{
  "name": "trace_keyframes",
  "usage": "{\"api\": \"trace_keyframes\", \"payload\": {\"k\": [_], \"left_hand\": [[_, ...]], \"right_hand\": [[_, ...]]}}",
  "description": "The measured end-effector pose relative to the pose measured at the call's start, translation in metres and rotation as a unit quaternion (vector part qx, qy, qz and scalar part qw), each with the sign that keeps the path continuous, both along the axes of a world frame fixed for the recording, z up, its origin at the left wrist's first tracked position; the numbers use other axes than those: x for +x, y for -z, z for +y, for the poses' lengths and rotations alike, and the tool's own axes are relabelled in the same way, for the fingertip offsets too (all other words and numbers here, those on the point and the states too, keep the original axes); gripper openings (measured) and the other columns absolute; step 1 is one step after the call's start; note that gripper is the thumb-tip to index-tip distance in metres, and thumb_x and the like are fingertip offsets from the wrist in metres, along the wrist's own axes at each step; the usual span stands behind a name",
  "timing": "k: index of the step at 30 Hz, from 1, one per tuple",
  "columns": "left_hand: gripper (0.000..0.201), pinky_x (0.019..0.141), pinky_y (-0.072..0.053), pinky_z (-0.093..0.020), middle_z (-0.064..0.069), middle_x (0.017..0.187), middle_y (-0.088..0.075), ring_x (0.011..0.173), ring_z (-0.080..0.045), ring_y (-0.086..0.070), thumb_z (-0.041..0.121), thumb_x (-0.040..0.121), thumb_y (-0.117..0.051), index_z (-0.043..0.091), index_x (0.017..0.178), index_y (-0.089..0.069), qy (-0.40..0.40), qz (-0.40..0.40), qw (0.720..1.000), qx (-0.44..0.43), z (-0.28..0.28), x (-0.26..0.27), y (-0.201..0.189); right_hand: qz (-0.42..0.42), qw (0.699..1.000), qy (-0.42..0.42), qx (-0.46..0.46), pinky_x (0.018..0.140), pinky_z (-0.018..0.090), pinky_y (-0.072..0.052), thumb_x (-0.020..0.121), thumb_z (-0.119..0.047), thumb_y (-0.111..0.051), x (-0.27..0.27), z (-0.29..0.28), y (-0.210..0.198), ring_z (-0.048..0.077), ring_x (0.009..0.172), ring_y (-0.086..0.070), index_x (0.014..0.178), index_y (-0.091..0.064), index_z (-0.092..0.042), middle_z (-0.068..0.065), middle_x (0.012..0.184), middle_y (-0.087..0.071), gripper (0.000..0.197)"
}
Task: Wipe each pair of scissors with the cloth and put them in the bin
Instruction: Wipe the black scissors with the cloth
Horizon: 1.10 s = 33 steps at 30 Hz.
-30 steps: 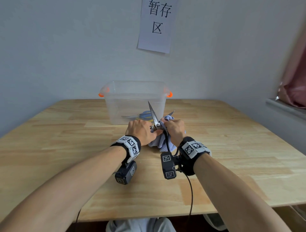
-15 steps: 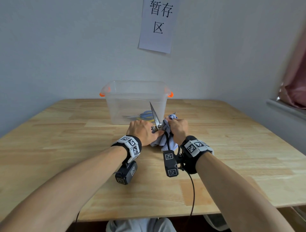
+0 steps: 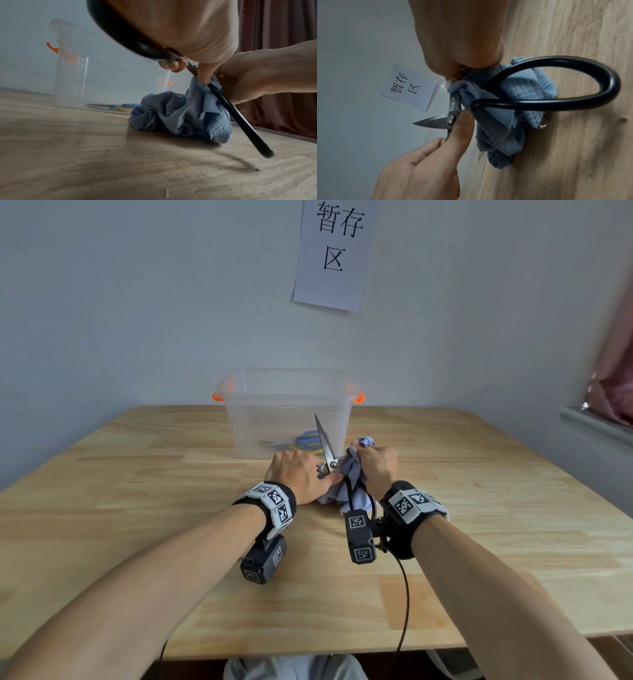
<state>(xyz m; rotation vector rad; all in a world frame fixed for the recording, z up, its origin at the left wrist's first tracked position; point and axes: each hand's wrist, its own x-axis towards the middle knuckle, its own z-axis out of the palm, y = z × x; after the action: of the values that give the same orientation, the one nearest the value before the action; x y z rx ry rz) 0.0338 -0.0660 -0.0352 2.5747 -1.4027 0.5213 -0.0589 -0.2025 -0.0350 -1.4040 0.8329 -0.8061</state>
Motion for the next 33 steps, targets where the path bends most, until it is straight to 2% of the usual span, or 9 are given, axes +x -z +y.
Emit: {"api": "trace_keyframes", "payload": {"k": [2, 4, 9, 13, 17, 22, 25, 29, 33], "left_hand": [[0.059, 0.072, -0.042, -0.032, 0.004, 0.075, -0.068, 0.079, -0.022, -0.063, 0.077, 0.086, -0.045, 0.022, 0.082, -0.067, 0.002, 0.000, 1.000, 0.002, 0.000, 0.000, 0.000], [0.058, 0.071, -0.041, -0.032, 0.004, 0.075, -0.068, 0.078, -0.022, -0.061, 0.076, 0.087, -0.045, 0.022, 0.079, -0.065, 0.004, 0.001, 1.000, 0.006, 0.001, 0.000, -0.001], [0.062, 0.067, -0.035, -0.031, 0.005, 0.073, -0.066, 0.077, -0.022, -0.061, 0.079, 0.086, -0.041, 0.023, 0.083, -0.067, 0.013, -0.005, 1.000, 0.018, 0.001, 0.001, 0.000], [0.059, 0.066, -0.035, -0.030, 0.005, 0.074, -0.067, 0.079, -0.022, -0.062, 0.078, 0.086, -0.043, 0.024, 0.083, -0.067, 0.013, 0.005, 1.000, 0.013, 0.003, 0.001, 0.002], [0.057, 0.067, -0.039, -0.031, 0.004, 0.075, -0.069, 0.076, -0.022, -0.062, 0.077, 0.086, -0.047, 0.025, 0.061, -0.046, 0.018, 0.050, 0.999, -0.004, 0.002, 0.000, 0.001], [0.055, 0.065, -0.037, -0.030, 0.003, 0.070, -0.064, 0.071, -0.022, -0.058, 0.075, 0.086, -0.049, 0.027, 0.060, -0.044, 0.020, 0.055, 0.998, 0.005, 0.004, -0.003, -0.004], [0.055, 0.065, -0.035, -0.030, 0.004, 0.066, -0.058, 0.069, -0.021, -0.054, 0.073, 0.087, -0.051, 0.029, 0.056, -0.038, 0.019, 0.067, 0.997, 0.013, 0.006, -0.005, -0.006], [0.060, 0.063, -0.038, -0.030, 0.003, 0.066, -0.061, 0.068, -0.021, -0.057, 0.077, 0.085, -0.048, 0.022, 0.067, -0.063, 0.007, 0.060, 0.998, 0.020, 0.009, 0.000, -0.003], [0.063, 0.065, -0.044, -0.029, 0.006, 0.073, -0.067, 0.075, -0.020, -0.062, 0.081, 0.082, -0.045, 0.025, 0.084, -0.074, -0.020, 0.061, 0.998, 0.012, 0.015, 0.014, 0.001]], "right_hand": [[-0.021, 0.998, 0.017, 0.051, 0.054, 0.029, -0.043, 0.090, -0.013, -0.069, 0.004, -0.004, 0.002, 0.016, 0.060, -0.048, 0.047, -0.058, -0.018, 0.000, 0.054, -0.052, 0.045], [-0.027, 0.997, 0.024, 0.070, 0.064, 0.033, -0.041, 0.087, -0.010, -0.072, 0.006, -0.006, 0.004, 0.016, 0.063, -0.046, 0.034, -0.055, -0.016, 0.000, 0.049, -0.050, 0.055], [-0.028, 0.996, 0.046, 0.066, 0.067, 0.032, -0.048, 0.086, -0.015, -0.075, 0.006, -0.007, 0.004, 0.020, 0.070, -0.057, 0.057, -0.062, -0.009, 0.008, 0.067, -0.059, 0.032], [-0.025, 0.997, 0.054, 0.059, 0.069, 0.035, -0.049, 0.086, -0.018, -0.075, 0.007, -0.012, 0.006, 0.023, 0.075, -0.059, 0.058, -0.063, -0.010, 0.011, 0.070, -0.062, 0.032], [-0.023, 0.995, 0.071, 0.065, 0.069, 0.034, -0.050, 0.086, -0.019, -0.076, 0.005, -0.013, 0.004, 0.021, 0.071, -0.060, 0.060, -0.063, -0.011, 0.008, 0.066, -0.061, 0.031], [-0.025, 0.992, 0.086, 0.089, 0.056, 0.030, -0.039, 0.086, -0.018, -0.076, 0.001, -0.020, 0.004, 0.017, 0.059, -0.046, 0.058, -0.054, -0.007, 0.005, 0.060, -0.049, 0.037], [-0.031, 0.991, 0.080, 0.101, 0.061, 0.030, -0.040, 0.086, -0.015, -0.075, -0.003, -0.022, 0.004, 0.018, 0.060, -0.046, 0.060, -0.053, -0.008, 0.005, 0.060, -0.049, 0.035], [-0.040, 0.988, 0.097, 0.115, 0.058, 0.029, -0.041, 0.089, -0.014, -0.072, -0.014, -0.032, 0.001, 0.017, 0.062, -0.049, 0.065, -0.054, -0.007, 0.005, 0.064, -0.050, 0.032], [0.033, 0.997, 0.043, 0.058, 0.072, 0.036, -0.049, 0.089, -0.012, -0.069, -0.024, -0.038, -0.001, 0.027, 0.083, -0.059, 0.071, -0.057, -0.004, 0.010, 0.074, -0.058, 0.023]]}}
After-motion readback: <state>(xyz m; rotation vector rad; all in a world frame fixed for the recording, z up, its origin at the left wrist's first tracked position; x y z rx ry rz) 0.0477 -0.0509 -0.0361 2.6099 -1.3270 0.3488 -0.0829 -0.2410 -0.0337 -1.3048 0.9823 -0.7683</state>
